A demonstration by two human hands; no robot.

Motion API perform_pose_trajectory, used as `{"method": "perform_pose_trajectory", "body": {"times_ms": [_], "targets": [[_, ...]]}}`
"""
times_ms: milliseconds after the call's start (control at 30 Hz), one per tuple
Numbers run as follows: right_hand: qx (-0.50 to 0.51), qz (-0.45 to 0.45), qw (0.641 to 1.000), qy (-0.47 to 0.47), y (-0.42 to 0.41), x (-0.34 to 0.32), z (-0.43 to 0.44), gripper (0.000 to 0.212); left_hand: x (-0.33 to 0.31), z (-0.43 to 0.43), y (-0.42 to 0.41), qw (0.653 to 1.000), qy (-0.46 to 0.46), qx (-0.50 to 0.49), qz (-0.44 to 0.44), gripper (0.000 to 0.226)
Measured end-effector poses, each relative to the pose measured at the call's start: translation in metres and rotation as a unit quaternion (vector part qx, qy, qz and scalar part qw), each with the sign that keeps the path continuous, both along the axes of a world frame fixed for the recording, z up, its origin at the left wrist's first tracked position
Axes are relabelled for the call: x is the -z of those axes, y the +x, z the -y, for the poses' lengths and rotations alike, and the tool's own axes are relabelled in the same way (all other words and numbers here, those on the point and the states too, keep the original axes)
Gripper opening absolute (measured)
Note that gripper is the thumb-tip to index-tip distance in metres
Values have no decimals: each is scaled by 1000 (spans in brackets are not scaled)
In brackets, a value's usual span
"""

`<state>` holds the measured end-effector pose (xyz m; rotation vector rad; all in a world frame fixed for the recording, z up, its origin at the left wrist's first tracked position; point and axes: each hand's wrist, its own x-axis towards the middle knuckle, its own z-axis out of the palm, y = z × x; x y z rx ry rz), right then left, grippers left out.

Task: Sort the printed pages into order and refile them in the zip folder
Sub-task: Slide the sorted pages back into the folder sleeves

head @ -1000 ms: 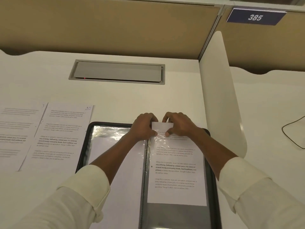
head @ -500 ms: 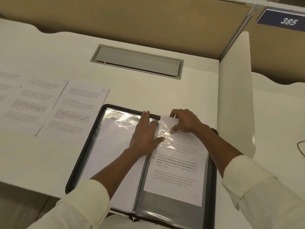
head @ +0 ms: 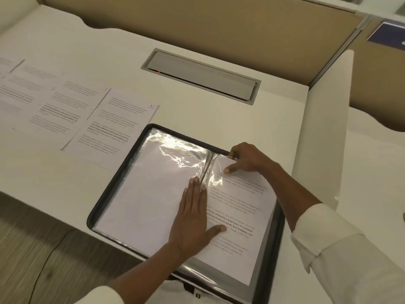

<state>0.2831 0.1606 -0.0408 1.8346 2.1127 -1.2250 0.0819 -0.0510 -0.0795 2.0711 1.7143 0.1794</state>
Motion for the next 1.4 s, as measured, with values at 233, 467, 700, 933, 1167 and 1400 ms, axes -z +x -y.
{"method": "perform_pose_trajectory", "body": {"times_ms": [233,467,700,933,1167,1400], "targets": [[57,-45,997,-10,-4,4,0,37,-1,43,4,1000,-1,8,17,120],[43,-63,991,-111,-4,-10,-4,28,1,73,13,1000,16,-17,16,120],[53,-50,993,-89,-9,-5,0,36,2,85,16,999,13,-28,23,120],[60,-82,989,-108,-7,-6,7,20,1,86,17,999,18,-27,18,132],[37,-66,991,-112,-5,-14,8,32,5,87,19,999,20,-25,5,130],[106,-84,989,-64,-2,-7,17,33,8,86,19,1000,2,-21,3,126]]}}
